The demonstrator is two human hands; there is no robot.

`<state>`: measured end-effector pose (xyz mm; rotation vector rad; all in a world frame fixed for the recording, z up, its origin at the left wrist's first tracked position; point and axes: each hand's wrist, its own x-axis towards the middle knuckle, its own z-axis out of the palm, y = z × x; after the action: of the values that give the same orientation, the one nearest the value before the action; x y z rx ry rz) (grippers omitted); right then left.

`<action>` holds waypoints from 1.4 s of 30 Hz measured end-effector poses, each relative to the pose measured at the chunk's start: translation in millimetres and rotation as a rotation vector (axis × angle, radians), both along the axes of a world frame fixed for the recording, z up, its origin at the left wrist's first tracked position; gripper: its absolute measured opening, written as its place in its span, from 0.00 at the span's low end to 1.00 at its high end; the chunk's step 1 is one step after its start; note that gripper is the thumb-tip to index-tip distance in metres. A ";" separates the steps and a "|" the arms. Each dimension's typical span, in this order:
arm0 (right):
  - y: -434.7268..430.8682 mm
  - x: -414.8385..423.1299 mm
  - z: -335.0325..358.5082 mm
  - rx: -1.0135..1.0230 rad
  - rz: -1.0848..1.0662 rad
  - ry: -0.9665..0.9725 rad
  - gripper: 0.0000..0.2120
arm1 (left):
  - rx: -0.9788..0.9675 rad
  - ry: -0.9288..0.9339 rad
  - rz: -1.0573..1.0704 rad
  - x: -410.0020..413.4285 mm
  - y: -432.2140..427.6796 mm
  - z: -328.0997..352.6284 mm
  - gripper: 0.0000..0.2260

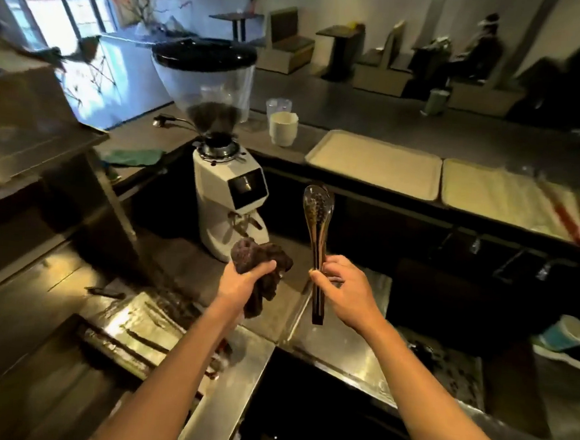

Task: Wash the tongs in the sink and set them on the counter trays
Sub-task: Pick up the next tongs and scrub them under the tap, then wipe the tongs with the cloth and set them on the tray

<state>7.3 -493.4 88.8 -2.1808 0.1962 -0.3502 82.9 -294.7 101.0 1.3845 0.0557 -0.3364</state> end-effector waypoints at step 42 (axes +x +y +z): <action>-444.0 103.1 67.4 -0.523 -0.654 0.462 0.15 | -0.182 0.162 -0.525 77.4 -463.5 72.9 0.12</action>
<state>110.4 -937.3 156.2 -2.6429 1.2065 -0.2646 160.2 -758.2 174.0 1.1736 -0.2045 -0.8708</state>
